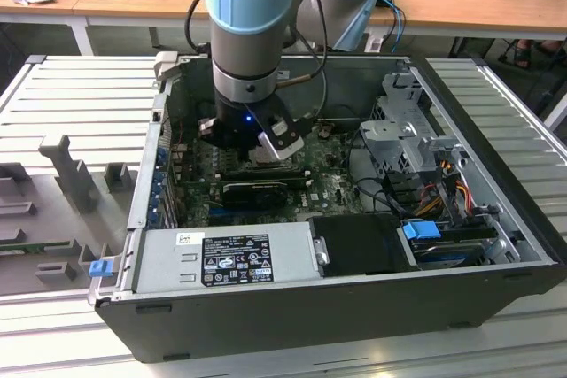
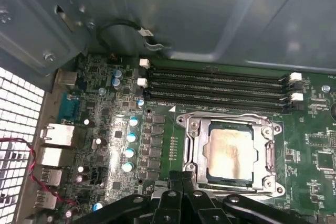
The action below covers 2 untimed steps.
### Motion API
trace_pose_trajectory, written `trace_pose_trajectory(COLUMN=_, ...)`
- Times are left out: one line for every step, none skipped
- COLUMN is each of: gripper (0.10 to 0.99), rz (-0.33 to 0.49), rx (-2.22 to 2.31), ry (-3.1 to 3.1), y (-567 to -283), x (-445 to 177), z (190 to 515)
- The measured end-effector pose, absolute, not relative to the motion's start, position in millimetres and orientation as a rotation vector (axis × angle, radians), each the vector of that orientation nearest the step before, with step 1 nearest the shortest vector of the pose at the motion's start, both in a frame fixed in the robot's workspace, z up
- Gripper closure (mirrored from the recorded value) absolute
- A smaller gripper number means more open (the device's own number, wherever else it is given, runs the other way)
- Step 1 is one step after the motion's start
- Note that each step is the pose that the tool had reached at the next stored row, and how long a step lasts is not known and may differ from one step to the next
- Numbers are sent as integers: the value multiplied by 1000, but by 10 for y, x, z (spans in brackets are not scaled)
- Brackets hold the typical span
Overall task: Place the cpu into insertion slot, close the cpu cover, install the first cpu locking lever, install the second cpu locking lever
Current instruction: 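Install the second cpu locking lever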
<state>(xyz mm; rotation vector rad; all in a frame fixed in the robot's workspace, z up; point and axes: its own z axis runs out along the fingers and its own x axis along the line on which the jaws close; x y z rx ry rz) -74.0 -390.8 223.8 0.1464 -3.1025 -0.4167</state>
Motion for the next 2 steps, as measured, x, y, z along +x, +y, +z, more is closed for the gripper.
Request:
trace_pose_trajectory(gripper=980, rz=-417, rx=146, ry=-3103, y=-3907, x=-740, z=2238)
trace_pose_trajectory(gripper=980, rz=-417, rx=146, ry=-3102, y=-3908, x=-740, z=2240)
